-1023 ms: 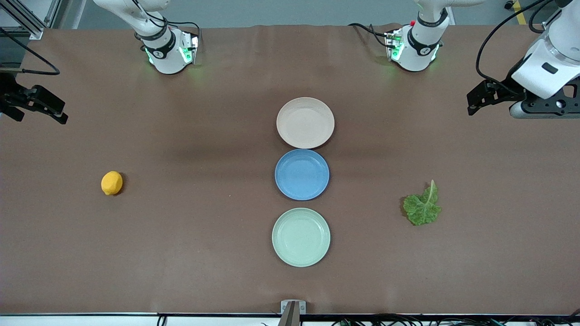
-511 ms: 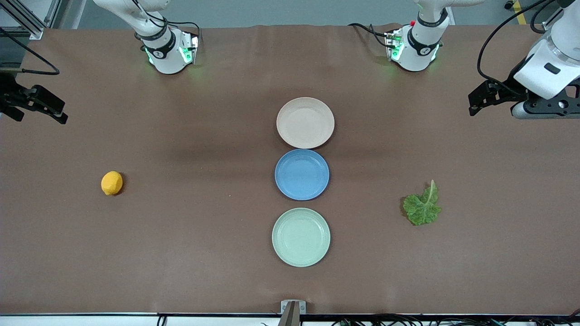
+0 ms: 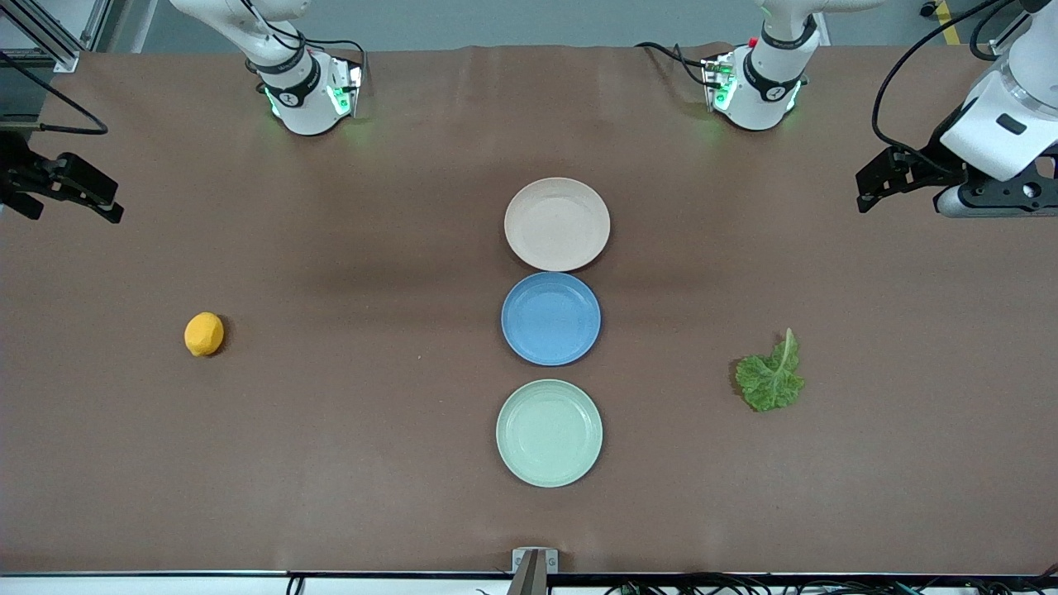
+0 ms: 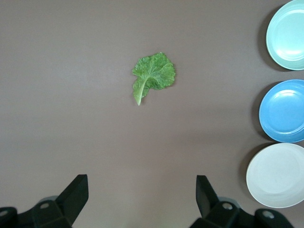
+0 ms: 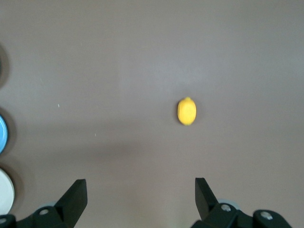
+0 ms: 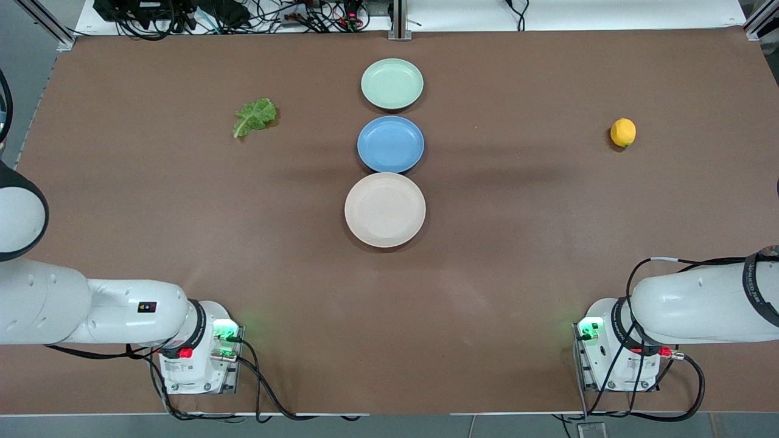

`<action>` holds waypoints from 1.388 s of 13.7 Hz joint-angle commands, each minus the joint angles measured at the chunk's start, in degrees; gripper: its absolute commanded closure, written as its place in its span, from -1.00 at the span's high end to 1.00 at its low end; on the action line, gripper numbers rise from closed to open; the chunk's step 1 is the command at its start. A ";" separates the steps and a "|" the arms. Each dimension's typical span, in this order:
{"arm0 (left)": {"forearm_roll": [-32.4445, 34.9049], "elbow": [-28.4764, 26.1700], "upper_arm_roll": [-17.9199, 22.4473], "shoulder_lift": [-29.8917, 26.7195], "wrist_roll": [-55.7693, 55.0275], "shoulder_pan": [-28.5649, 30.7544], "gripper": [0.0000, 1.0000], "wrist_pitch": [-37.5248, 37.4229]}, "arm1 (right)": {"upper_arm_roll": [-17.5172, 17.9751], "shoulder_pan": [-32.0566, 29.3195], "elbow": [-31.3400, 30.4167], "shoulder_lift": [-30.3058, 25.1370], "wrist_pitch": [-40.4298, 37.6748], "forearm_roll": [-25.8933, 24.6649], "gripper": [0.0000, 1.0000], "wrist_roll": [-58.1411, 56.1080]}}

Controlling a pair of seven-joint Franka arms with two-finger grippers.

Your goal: Pick lemon and lettuce from plates

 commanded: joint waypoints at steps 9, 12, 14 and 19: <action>-0.53 1.50 -0.80 3.10 0.58 -0.84 1.00 -0.11 | -0.05 -0.19 -2.26 -1.02 -4.85 0.94 1.00 -9.18; -0.35 1.58 -0.80 2.75 0.58 -0.32 1.00 -0.20 | 0.04 -0.10 -2.43 -0.93 -5.02 0.94 1.00 -9.01; -0.35 1.58 -0.46 2.22 0.58 0.03 1.00 -0.20 | -0.13 -0.45 -2.52 -0.76 -5.02 3.99 1.00 -8.65; -0.53 1.58 -0.28 1.78 1.10 1.70 1.00 -0.20 | -0.31 -2.47 -3.40 -0.76 -4.76 7.88 1.00 -6.90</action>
